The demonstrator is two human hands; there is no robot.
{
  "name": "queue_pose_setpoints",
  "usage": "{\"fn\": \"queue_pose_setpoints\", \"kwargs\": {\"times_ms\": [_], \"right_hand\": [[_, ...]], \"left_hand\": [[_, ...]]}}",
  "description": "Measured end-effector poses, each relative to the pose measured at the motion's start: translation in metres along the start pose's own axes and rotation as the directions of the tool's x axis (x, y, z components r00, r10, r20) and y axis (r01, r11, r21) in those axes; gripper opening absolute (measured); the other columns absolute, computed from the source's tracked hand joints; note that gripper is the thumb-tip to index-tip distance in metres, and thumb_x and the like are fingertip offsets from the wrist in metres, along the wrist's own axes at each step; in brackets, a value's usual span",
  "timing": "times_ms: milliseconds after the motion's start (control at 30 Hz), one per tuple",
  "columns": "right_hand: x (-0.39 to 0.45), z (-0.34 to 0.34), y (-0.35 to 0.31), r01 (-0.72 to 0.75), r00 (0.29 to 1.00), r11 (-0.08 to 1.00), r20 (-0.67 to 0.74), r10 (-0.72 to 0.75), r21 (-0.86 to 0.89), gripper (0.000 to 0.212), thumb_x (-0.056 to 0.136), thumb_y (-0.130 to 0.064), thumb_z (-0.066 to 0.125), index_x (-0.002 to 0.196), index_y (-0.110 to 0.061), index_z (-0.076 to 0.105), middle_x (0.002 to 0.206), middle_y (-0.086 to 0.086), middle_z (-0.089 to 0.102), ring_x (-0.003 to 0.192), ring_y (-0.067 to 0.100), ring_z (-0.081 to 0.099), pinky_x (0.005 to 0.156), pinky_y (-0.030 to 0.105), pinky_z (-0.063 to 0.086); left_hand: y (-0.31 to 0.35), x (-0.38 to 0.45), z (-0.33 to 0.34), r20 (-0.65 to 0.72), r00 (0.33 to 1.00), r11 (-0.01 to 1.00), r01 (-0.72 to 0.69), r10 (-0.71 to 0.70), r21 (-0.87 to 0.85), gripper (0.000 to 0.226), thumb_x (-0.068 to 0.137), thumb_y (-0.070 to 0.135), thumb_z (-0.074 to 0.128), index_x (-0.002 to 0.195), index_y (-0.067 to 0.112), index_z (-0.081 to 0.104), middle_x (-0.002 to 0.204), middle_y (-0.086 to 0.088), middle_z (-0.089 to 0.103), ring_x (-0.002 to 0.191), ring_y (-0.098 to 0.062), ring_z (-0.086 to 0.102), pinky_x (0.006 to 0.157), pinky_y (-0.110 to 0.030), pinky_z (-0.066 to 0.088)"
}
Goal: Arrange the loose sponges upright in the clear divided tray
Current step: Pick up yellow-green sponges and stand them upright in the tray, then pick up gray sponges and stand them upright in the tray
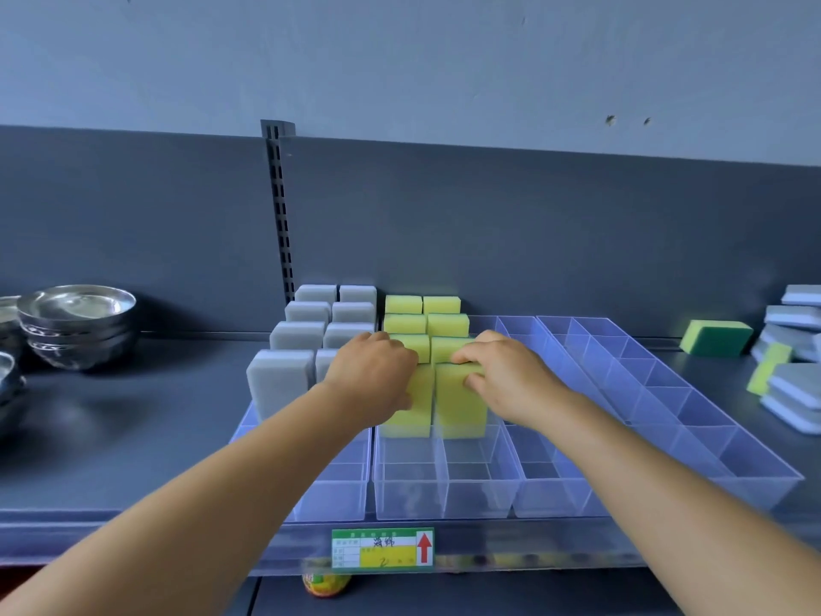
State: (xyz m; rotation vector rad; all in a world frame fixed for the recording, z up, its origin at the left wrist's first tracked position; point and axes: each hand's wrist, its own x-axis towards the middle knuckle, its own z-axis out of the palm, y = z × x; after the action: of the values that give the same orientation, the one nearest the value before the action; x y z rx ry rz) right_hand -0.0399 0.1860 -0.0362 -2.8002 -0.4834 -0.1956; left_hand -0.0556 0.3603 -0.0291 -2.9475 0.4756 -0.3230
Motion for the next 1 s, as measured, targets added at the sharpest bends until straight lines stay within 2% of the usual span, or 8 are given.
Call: {"fn": "queue_pose_setpoints", "kwargs": {"times_ms": [200, 300, 400, 500, 567, 667, 800, 1000], "right_hand": [[-0.005, -0.002, 0.000, 0.000, 0.999, 1.000, 0.037, 0.001, -0.026, 0.044, 0.093, -0.019, 0.052, 0.137, -0.023, 0.047, 0.136, -0.001, 0.041, 0.122, 0.022, 0.045, 0.098, 0.032, 0.041], [-0.013, -0.008, -0.001, -0.008, 1.000, 1.000, 0.027, 0.009, -0.027, 0.050, 0.092, -0.021, 0.055, 0.140, -0.023, 0.040, 0.138, -0.003, 0.039, 0.123, 0.020, 0.043, 0.095, 0.032, 0.041], [-0.023, -0.018, 0.002, -0.024, 1.000, 0.999, -0.014, 0.023, -0.048, 0.052, 0.092, -0.023, 0.054, 0.141, -0.019, 0.036, 0.145, -0.003, 0.034, 0.132, 0.019, 0.034, 0.102, 0.033, 0.038], [-0.037, -0.030, 0.012, -0.069, 0.997, 0.993, -0.023, 0.067, -0.093, 0.061, 0.094, -0.031, 0.053, 0.147, -0.018, 0.026, 0.153, -0.005, 0.026, 0.138, 0.019, 0.026, 0.106, 0.031, 0.030], [-0.048, -0.036, 0.022, -0.106, 0.994, 0.988, -0.024, 0.104, -0.114, 0.062, 0.093, -0.034, 0.053, 0.146, -0.017, 0.026, 0.153, -0.004, 0.026, 0.139, 0.020, 0.025, 0.107, 0.031, 0.029], [-0.066, -0.044, 0.045, -0.172, 0.985, 0.976, -0.035, 0.169, -0.136, 0.060, 0.093, -0.036, 0.053, 0.144, -0.015, 0.030, 0.151, -0.001, 0.029, 0.139, 0.021, 0.026, 0.107, 0.031, 0.028], [-0.089, -0.057, 0.082, -0.235, 0.972, 0.961, -0.055, 0.229, -0.145, 0.066, 0.092, -0.038, 0.052, 0.148, -0.017, 0.023, 0.156, -0.004, 0.022, 0.142, 0.019, 0.022, 0.111, 0.030, 0.024], [-0.122, -0.083, 0.153, -0.316, 0.947, 0.937, -0.104, 0.303, -0.151, 0.066, 0.092, -0.038, 0.054, 0.147, -0.016, 0.026, 0.153, -0.003, 0.028, 0.140, 0.018, 0.025, 0.112, 0.030, 0.024]], "left_hand": [[0.000, 0.001, -0.001, -0.003, 1.000, 1.000, -0.016, 0.016, 0.018, 0.036, 0.085, 0.045, 0.063, 0.105, 0.015, 0.060, 0.108, -0.002, 0.060, 0.110, -0.022, 0.049, 0.077, -0.025, 0.027], [0.003, 0.001, -0.008, -0.025, 0.999, 1.000, -0.028, 0.028, -0.009, 0.045, 0.082, 0.050, 0.064, 0.109, 0.015, 0.058, 0.110, -0.001, 0.059, 0.110, -0.021, 0.048, 0.080, -0.026, 0.030], [0.014, 0.004, -0.014, -0.082, 0.994, 0.997, -0.070, 0.067, -0.039, 0.055, 0.082, 0.052, 0.063, 0.122, 0.015, 0.053, 0.118, -0.001, 0.058, 0.115, -0.022, 0.048, 0.094, -0.029, 0.037], [0.034, 0.008, -0.021, -0.124, 0.985, 0.989, -0.128, 0.118, -0.070, 0.060, 0.085, 0.051, 0.059, 0.132, 0.015, 0.046, 0.130, -0.001, 0.054, 0.123, -0.023, 0.046, 0.103, -0.032, 0.034], [0.049, 0.012, -0.026, -0.137, 0.980, 0.983, -0.158, 0.145, -0.093, 0.061, 0.087, 0.050, 0.057, 0.135, 0.015, 0.043, 0.137, -0.001, 0.050, 0.128, -0.022, 0.043, 0.106, -0.032, 0.032], [0.075, 0.020, -0.029, -0.150, 0.972, 0.973, -0.201, 0.183, -0.115, 0.057, 0.089, 0.047, 0.054, 0.135, 0.015, 0.043, 0.139, -0.001, 0.048, 0.129, -0.022, 0.042, 0.106, -0.031, 0.032], [0.115, 0.033, -0.033, -0.136, 0.963, 0.957, -0.253, 0.234, -0.142, 0.055, 0.091, 0.045, 0.051, 0.136, 0.014, 0.042, 0.141, -0.002, 0.047, 0.132, -0.023, 0.041, 0.108, -0.032, 0.031], [0.190, 0.064, -0.039, -0.126, 0.948, 0.930, -0.312, 0.292, -0.192, 0.052, 0.092, 0.045, 0.050, 0.133, 0.012, 0.044, 0.138, -0.002, 0.050, 0.128, -0.024, 0.044, 0.104, -0.034, 0.036]]}}
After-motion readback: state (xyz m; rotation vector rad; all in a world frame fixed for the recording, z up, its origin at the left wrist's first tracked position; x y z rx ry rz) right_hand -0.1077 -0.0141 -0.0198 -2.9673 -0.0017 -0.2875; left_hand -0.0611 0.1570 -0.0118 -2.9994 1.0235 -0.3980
